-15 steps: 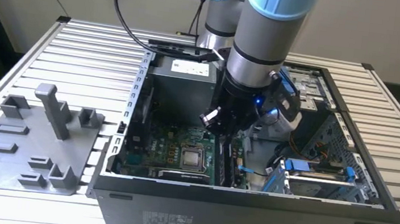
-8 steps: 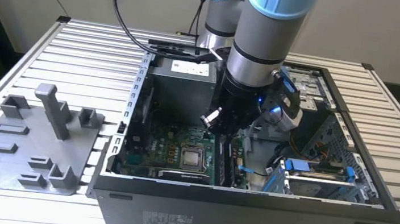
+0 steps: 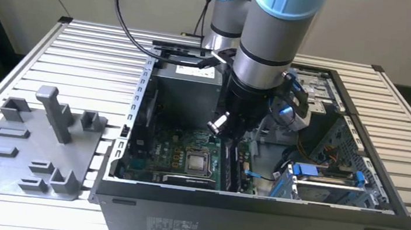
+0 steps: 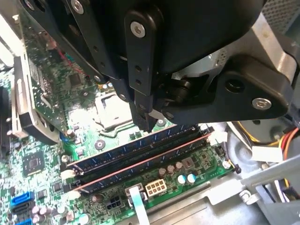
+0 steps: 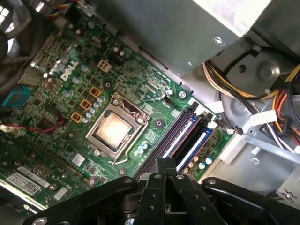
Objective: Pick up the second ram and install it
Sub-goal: 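Press down the second ram until it locks into place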
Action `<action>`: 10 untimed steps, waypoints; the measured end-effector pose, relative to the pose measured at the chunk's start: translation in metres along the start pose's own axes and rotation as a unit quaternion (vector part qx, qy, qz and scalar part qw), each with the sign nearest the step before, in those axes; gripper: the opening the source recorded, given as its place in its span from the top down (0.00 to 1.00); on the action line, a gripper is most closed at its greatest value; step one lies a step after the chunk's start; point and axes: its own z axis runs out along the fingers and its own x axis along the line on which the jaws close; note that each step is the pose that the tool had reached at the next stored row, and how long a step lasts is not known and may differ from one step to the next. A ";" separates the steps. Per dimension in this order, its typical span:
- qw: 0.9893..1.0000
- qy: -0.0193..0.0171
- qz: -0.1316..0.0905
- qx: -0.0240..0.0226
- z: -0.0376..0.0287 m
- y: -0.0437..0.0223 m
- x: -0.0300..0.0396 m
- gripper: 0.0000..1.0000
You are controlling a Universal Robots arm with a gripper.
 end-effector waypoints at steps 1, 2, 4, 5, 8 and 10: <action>1.000 0.000 -0.009 0.000 0.0000 0.0000 0.0000 0.89; 1.000 0.000 -0.018 0.000 0.0000 0.0000 0.0001 0.89; 0.999 0.001 -0.036 -0.001 0.0000 0.0001 0.0001 0.89; 0.999 0.001 -0.045 -0.001 0.0000 0.0001 0.0002 0.89; 0.997 0.001 -0.072 -0.001 0.0000 0.0001 0.0001 0.89; 0.996 0.001 -0.090 -0.001 -0.0001 0.0001 0.0001 0.89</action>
